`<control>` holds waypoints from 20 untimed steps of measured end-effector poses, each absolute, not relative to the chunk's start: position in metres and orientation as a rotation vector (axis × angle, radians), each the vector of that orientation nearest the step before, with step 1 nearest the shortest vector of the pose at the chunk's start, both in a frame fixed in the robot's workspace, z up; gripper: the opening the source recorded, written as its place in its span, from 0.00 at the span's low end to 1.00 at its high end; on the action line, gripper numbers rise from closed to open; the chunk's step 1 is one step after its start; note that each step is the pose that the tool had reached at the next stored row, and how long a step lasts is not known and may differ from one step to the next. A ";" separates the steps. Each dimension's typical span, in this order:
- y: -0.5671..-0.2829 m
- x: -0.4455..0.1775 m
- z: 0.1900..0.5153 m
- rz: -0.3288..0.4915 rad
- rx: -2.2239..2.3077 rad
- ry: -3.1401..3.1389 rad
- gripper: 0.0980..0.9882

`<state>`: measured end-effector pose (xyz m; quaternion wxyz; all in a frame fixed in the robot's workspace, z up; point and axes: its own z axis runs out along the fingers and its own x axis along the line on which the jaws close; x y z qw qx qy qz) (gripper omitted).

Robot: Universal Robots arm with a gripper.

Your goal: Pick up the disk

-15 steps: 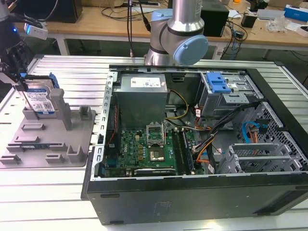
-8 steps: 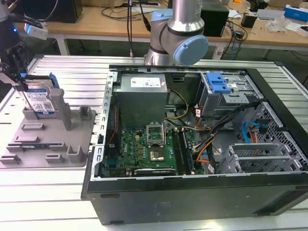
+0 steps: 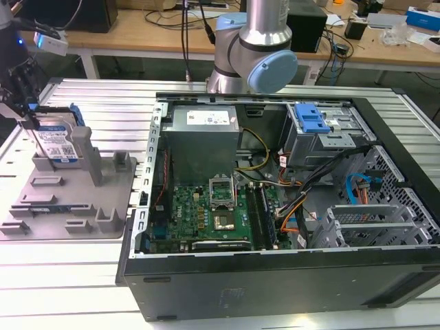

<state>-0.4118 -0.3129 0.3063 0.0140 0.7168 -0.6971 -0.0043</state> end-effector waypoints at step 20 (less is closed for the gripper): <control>-0.313 -0.411 0.437 -0.013 2.232 -2.170 0.30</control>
